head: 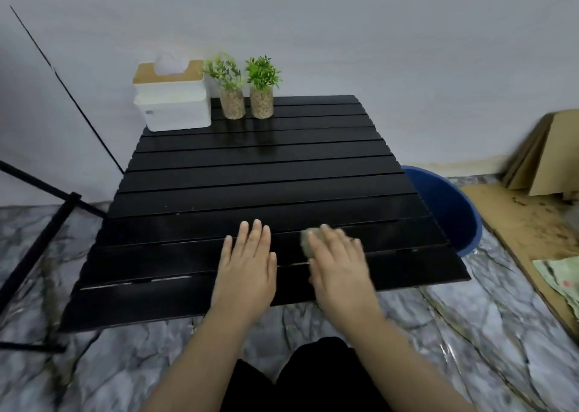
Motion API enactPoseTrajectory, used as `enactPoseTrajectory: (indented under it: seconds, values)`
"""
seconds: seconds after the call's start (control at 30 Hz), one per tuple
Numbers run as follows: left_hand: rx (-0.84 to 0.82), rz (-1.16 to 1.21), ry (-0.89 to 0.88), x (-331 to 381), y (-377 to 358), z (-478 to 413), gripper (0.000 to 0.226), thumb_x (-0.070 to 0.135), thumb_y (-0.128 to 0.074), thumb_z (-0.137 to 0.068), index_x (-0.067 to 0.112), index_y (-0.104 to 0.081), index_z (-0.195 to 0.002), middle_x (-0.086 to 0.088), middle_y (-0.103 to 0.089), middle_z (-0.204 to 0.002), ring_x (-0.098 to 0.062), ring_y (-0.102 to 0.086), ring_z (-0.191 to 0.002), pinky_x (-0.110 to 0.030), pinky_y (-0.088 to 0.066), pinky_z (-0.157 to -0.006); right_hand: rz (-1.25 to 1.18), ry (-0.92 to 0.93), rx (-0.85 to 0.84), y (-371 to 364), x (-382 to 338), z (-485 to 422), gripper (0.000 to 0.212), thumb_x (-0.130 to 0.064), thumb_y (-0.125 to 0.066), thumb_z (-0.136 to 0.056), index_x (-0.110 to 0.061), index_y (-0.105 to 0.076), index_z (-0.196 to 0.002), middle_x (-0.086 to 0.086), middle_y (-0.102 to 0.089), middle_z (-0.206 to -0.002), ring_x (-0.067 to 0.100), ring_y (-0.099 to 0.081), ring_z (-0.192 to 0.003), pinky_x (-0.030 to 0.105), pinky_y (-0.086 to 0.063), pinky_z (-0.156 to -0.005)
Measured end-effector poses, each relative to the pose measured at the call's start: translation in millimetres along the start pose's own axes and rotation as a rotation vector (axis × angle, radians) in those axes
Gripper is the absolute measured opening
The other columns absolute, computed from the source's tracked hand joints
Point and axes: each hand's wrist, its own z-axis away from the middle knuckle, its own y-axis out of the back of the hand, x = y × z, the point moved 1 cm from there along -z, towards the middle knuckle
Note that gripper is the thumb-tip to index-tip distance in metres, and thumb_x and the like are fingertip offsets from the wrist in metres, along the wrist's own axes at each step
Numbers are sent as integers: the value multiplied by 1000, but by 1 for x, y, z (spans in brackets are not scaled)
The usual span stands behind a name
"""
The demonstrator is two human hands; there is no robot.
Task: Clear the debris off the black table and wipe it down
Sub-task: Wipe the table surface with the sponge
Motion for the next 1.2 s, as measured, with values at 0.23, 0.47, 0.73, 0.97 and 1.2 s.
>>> enactPoseTrajectory:
  seconds: [0.23,0.47,0.73,0.97,1.2]
  values:
    - [37,26,52,-69,19,19,54,39,-11,-96,19,-13,-145,5,-9,-156,-2,9,-137,-28,6,-113,24,-181,-8,25,60,-3,45,-29,-33,-98,-27,-30,-143,2,-28,-153,22,-22,-141,47,-6,-116]
    - [27,0,53,-76,9,23,59,43,-5,-90,22,-9,-146,13,3,-150,-1,14,-136,-27,9,-113,63,-18,-4,-19,-40,-10,46,-24,-42,-93,-16,-38,-138,14,-40,-145,35,-34,-132,54,-21,-111]
    - [23,6,48,-75,10,24,59,43,-6,-91,21,-11,-146,10,-3,-154,-2,12,-137,-27,8,-113,12,-4,-37,-1,12,-11,47,-29,-34,-96,-32,-28,-142,2,-32,-151,22,-30,-136,53,-13,-112]
    - [-10,55,83,-57,16,18,54,38,-13,-95,21,-10,-146,5,-6,-157,-8,8,-142,-31,8,-115,86,-420,78,52,124,-10,45,-23,-37,-97,-18,-33,-142,12,-32,-150,32,-29,-134,55,-15,-112]
    - [15,188,-11,44,-5,-12,52,34,-15,-96,18,-12,-145,3,-10,-157,-12,2,-144,-31,5,-115,36,10,-54,24,62,3,46,-28,-39,-97,-24,-33,-142,4,-32,-151,23,-27,-138,43,-8,-116]
